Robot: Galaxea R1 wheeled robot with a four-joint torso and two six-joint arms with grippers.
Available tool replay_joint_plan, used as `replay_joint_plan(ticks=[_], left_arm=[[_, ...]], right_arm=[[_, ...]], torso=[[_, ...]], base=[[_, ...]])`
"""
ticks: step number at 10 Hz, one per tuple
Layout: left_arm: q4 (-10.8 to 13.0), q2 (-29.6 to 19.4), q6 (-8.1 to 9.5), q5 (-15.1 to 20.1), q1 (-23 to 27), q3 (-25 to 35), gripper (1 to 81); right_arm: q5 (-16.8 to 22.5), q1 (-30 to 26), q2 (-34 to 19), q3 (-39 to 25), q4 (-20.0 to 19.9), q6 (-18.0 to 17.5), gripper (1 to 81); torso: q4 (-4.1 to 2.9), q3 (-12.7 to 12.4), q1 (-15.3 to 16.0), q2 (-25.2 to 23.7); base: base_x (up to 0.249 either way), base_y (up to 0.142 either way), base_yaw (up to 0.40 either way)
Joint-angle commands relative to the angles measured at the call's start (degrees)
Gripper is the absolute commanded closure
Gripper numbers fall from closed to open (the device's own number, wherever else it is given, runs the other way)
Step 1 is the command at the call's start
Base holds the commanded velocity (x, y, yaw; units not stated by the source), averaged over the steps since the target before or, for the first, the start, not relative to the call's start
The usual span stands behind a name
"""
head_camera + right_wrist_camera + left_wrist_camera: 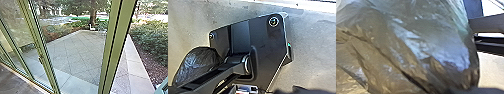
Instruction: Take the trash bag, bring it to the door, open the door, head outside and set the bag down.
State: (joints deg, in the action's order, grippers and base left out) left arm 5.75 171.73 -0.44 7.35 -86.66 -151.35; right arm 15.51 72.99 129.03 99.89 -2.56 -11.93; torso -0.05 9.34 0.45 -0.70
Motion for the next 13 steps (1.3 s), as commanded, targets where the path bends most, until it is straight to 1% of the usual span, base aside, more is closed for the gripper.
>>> replay_joint_plan(ticks=[1, 2, 3, 4, 5, 8, 9, 10, 12, 13], left_arm=[[-0.04, 0.2, -0.44, 3.64, 2.24, 0.0, 81.1], [-0.04, 0.29, -0.44, 3.64, 2.42, 0.0, 81.1], [-0.04, 0.29, -0.44, 3.64, 2.5, 0.0, 81.1], [-0.04, 0.37, -0.44, 3.64, 2.68, 0.0, 81.1], [0.05, 0.37, -0.44, 3.64, 2.85, 0.0, 81.1], [-0.04, 0.37, -0.44, 3.64, 3.64, -0.27, 81.1], [-0.04, 0.46, -0.44, 3.64, 3.82, -0.27, 81.1], [-0.04, 0.46, -0.44, 3.64, 3.91, -0.27, 81.1], [-0.04, 0.37, -0.44, 3.64, 4.0, -0.79, 81.1], [-0.04, 0.46, -0.44, 3.64, 4.0, -0.97, 81.1]], right_arm=[[-3.51, 2.56, 3.78, 3.7, -0.16, 1.12, 1.0], [-6.18, 4.23, 6.51, 5.98, 0.69, 1.47, 1.0], [-6.19, 5.29, 9.35, 8.38, 3.09, 2.35, 1.0], [-6.19, 6.17, 12.34, 11.19, 4.58, 2.44, 1.0], [-6.54, 7.04, 14.25, 13.64, 4.75, 2.44, 1.0], [-6.81, 8.63, 18.91, 17.33, 5.2, 2.97, 1.0], [-6.81, 8.81, 20.16, 18.75, 5.28, 3.06, 1.0], [-6.81, 8.98, 22.27, 21.48, 5.28, 3.32, 1.0], [-6.81, 9.33, 25.34, 25.08, 5.28, 3.85, 1.0], [-6.72, 9.42, 26.31, 26.4, 5.2, 4.46, 1.0]], torso=[[0.0, 0.0, 0.0, 0.0], [0.0, 0.0, 0.0, 0.0], [0.0, 0.0, 0.0, 0.0], [0.0, 0.0, 0.0, 0.0], [0.0, 0.0, 0.0, 0.0], [0.0, 0.0, -0.02, 0.0], [0.0, -4.15, -0.02, 0.0], [0.0, -4.37, 0.0, 0.0], [0.0, -6.67, 0.0, 0.0], [0.0, -4.28, -0.02, 0.0]], base=[[0.0, 0.0, 0.0], [0.0, 0.0, 0.0], [0.0, 0.0, 0.0], [0.0, 0.0, 0.0], [0.0, 0.0, 0.0], [0.0, 0.0, 0.0], [0.0, 0.0, 0.0], [0.0, 0.0, 0.0], [0.0, 0.0, 0.0], [0.0, 0.0, 0.0]])
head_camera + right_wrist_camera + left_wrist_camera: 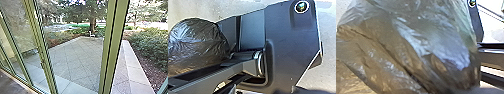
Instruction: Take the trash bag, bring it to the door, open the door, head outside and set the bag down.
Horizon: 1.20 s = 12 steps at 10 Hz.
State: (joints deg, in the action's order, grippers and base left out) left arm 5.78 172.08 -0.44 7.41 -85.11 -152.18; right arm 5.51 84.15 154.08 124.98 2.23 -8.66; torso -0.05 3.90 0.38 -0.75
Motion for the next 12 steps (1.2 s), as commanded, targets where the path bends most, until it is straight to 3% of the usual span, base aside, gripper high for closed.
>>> replay_joint_plan(ticks=[1, 5, 9, 12], left_arm=[[-0.07, 0.11, -0.44, 3.57, 2.54, -0.23, 81.1], [-0.59, 0.46, -0.26, 3.32, 3.33, -1.37, 81.1], [-0.68, 1.25, -0.26, 1.55, 3.59, -3.92, 81.1], [-0.42, 1.51, -0.35, 1.55, 3.68, -3.92, 81.1]], right_arm=[[3.2, -1.74, 2.13, 2.36, 0.41, 1.18, 1.0], [2.76, -0.17, 7.05, 7.62, 1.28, 1.18, 1.0], [0.65, 1.51, 15.14, 20.72, 1.63, 1.18, 1.0], [-1.91, 2.29, 16.9, 22.75, 1.81, 1.27, 1.0]], torso=[[0.0, 0.05, 0.0, 0.02], [0.0, -0.54, -0.09, -0.02], [0.0, -0.57, -0.09, -0.02], [0.0, -0.57, -0.09, -0.02]], base=[[0.0, 0.0, 0.0], [0.0, 0.0, 0.0], [0.0, 0.0, 0.0], [0.0, 0.0, 0.0]])
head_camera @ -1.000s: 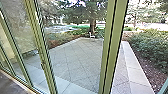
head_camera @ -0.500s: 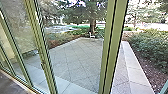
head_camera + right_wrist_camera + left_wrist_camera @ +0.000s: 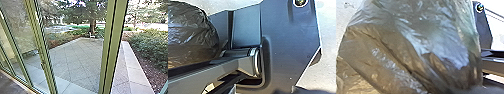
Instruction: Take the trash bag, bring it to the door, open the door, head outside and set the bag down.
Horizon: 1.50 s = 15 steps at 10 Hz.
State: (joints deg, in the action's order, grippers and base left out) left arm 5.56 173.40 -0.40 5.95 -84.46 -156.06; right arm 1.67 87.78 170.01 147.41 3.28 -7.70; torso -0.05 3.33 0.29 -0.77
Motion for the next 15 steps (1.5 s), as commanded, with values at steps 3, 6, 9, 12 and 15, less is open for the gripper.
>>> replay_joint_plan(ticks=[3, 6, 9, 12, 15], left_arm=[[0.24, 0.2, -0.48, 3.19, 3.02, -0.03, 81.1], [0.94, 0.2, -0.56, 3.19, 3.02, 0.06, 81.1], [1.21, 0.11, -0.65, 3.37, 3.02, 0.23, 81.1], [1.21, 0.02, -0.65, 3.46, 3.02, 0.23, 81.1], [1.12, 0.02, -0.65, 3.46, 3.02, 0.23, 81.1]], right_arm=[[1.93, -1.33, 1.76, 1.29, 1.2, 0.32, 1.0], [1.85, -0.98, 2.2, 1.29, 2.17, 0.32, 1.0], [1.85, -0.9, 2.2, 1.2, 2.78, 0.32, 1.0], [1.85, -0.9, 2.29, 1.29, 3.05, 0.32, 1.0], [1.85, -0.9, 2.29, 1.29, 3.14, 0.32, 1.0]], torso=[[0.0, 0.0, 0.0, 0.0], [0.0, 0.0, -0.02, -0.02], [0.0, 0.0, -0.02, -0.02], [0.0, 0.0, -0.02, -0.02], [0.0, 0.0, -0.02, -0.02]], base=[[0.0, 0.0, 0.0], [0.0, 0.0, 0.0], [0.0, 0.0, 0.0], [0.0, 0.0, -0.077], [0.0, 0.0, -0.161]])
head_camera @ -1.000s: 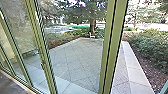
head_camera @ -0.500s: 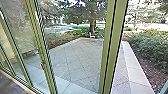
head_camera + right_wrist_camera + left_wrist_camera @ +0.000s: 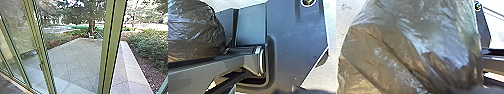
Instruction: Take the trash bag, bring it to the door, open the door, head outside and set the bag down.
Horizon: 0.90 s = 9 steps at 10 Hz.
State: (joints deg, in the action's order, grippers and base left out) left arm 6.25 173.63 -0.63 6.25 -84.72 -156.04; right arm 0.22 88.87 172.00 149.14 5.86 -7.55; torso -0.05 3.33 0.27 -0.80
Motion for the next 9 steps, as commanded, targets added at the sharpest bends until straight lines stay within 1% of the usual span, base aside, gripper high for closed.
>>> replay_joint_plan(ticks=[1, 9], left_arm=[[0.43, -0.3, -0.42, 3.15, 3.29, 0.21, 81.1], [0.51, -0.39, -0.42, 3.24, 3.29, 0.21, 81.1]], right_arm=[[3.3, -1.98, 0.39, -0.35, 0.55, 0.16, 1.0], [3.38, -2.16, 0.65, -0.35, 0.73, 0.16, 1.0]], torso=[[0.0, 0.0, 0.0, 0.0], [0.0, 0.0, 0.0, 0.0]], base=[[0.0, 0.0, -0.162], [0.0, 0.0, -0.163]])
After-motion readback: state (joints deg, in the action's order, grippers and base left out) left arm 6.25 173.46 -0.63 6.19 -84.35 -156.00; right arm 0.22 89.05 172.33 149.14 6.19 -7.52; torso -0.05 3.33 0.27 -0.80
